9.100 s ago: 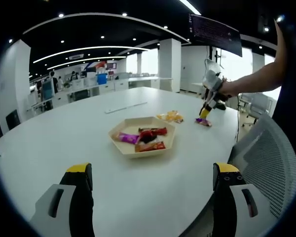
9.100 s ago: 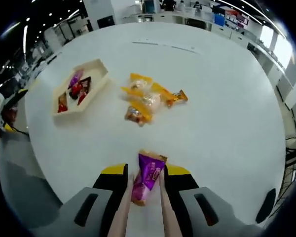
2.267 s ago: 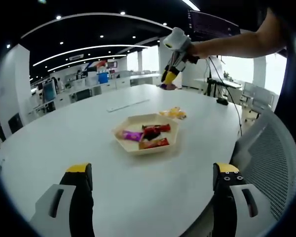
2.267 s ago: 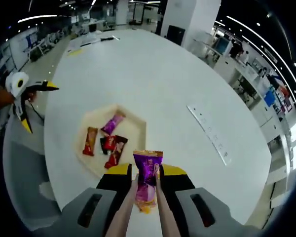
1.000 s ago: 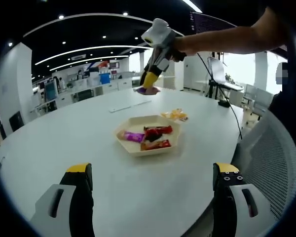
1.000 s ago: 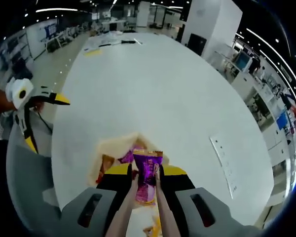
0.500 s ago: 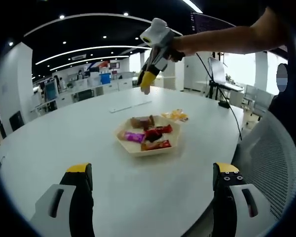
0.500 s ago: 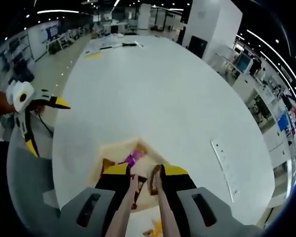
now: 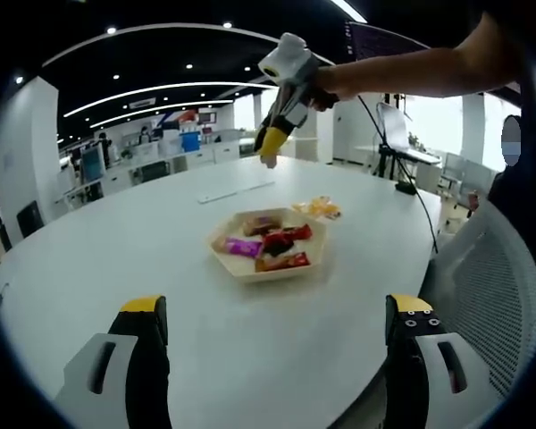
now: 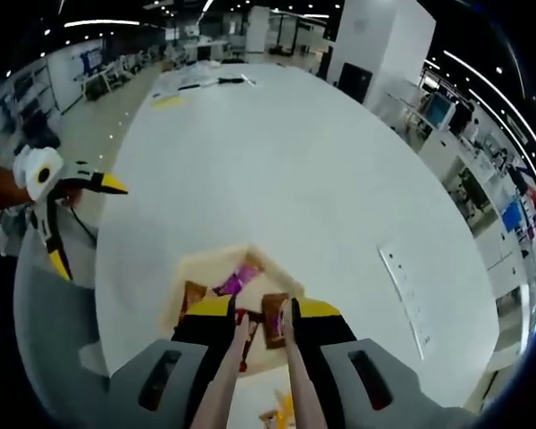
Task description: Place the target food into the container with the food tongs after gripping and lifting it, then release it inside without dropping or visibly crushing the food.
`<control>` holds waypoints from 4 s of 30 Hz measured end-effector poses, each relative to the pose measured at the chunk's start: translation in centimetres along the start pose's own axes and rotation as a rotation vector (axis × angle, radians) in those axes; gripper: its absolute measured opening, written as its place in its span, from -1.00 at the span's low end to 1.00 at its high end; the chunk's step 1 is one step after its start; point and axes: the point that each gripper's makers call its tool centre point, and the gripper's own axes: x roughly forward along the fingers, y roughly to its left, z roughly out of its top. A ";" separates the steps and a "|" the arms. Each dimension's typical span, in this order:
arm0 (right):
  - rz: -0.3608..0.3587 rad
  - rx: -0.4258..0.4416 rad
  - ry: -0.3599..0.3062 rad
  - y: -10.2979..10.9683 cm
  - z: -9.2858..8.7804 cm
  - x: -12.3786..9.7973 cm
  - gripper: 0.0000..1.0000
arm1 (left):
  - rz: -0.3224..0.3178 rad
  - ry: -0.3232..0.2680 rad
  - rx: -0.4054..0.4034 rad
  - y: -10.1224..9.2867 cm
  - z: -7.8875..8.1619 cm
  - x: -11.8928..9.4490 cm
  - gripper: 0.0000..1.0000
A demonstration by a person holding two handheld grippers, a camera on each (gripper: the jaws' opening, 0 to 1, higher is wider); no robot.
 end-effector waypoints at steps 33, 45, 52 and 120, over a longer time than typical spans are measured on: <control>-0.033 0.074 0.055 -2.7 -7.1 -2.0 -0.49 | -0.013 0.021 0.007 -0.2 -0.5 0.2 0.97; -0.042 0.093 0.067 -4.1 -9.9 -3.1 -0.48 | -0.023 0.035 0.008 -0.4 -0.7 0.4 0.98; -0.032 0.067 0.060 -4.6 -10.7 -3.1 -0.47 | -0.021 0.046 0.007 -0.4 -0.9 0.4 0.97; 0.014 -0.088 0.020 -2.7 -17.4 3.3 -0.45 | 0.018 0.076 -0.041 0.4 -1.8 0.4 0.98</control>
